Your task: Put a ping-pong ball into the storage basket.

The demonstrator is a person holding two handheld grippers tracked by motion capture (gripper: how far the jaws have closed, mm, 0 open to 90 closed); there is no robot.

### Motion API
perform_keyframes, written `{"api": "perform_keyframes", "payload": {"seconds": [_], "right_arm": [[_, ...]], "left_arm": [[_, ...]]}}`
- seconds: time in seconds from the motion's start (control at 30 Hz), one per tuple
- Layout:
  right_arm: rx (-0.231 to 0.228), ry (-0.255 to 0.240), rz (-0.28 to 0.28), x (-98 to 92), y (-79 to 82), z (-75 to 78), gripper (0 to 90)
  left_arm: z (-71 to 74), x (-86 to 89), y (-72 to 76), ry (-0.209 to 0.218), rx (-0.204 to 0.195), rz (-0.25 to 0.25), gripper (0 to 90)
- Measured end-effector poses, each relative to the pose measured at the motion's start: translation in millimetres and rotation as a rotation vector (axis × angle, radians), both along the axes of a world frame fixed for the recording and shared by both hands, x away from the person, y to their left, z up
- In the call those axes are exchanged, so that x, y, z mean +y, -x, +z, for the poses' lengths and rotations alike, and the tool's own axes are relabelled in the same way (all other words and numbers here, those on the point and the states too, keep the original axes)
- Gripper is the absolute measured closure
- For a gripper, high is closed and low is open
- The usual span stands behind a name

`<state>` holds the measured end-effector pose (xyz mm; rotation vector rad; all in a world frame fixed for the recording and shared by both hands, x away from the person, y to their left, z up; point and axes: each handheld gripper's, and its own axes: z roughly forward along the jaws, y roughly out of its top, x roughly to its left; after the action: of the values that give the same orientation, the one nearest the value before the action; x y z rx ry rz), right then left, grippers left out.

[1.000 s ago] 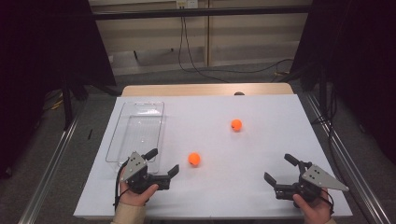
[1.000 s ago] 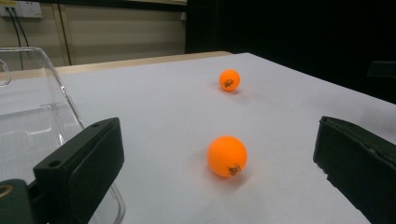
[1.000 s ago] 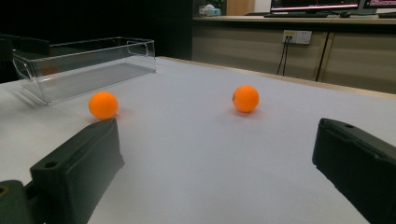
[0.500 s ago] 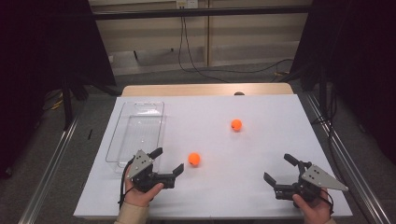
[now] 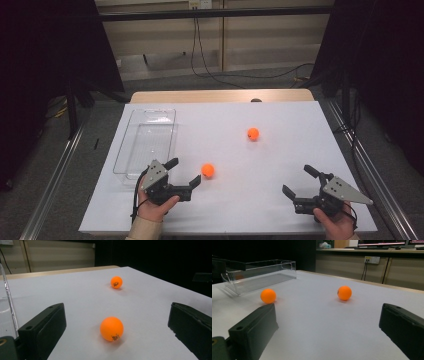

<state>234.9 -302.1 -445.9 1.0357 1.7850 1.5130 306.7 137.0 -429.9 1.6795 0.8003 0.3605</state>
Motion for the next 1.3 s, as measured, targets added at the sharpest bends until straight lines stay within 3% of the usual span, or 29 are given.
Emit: {"api": "perform_keyframes", "payload": {"seconds": [0.4, 1.3], "right_arm": [[-0.001, 0.003, 0.004, 0.2, 0.1, 0.0, 1.0], [-0.002, 0.004, 0.01, 1.2, 0.6, 0.2, 1.2]], "left_arm": [[-1.3, -5.9, -0.5, -0.008, 0.014, -0.013, 1.7], [-4.9, -19.5, -6.8, -0.072, 0.05, -0.013, 1.8]]}}
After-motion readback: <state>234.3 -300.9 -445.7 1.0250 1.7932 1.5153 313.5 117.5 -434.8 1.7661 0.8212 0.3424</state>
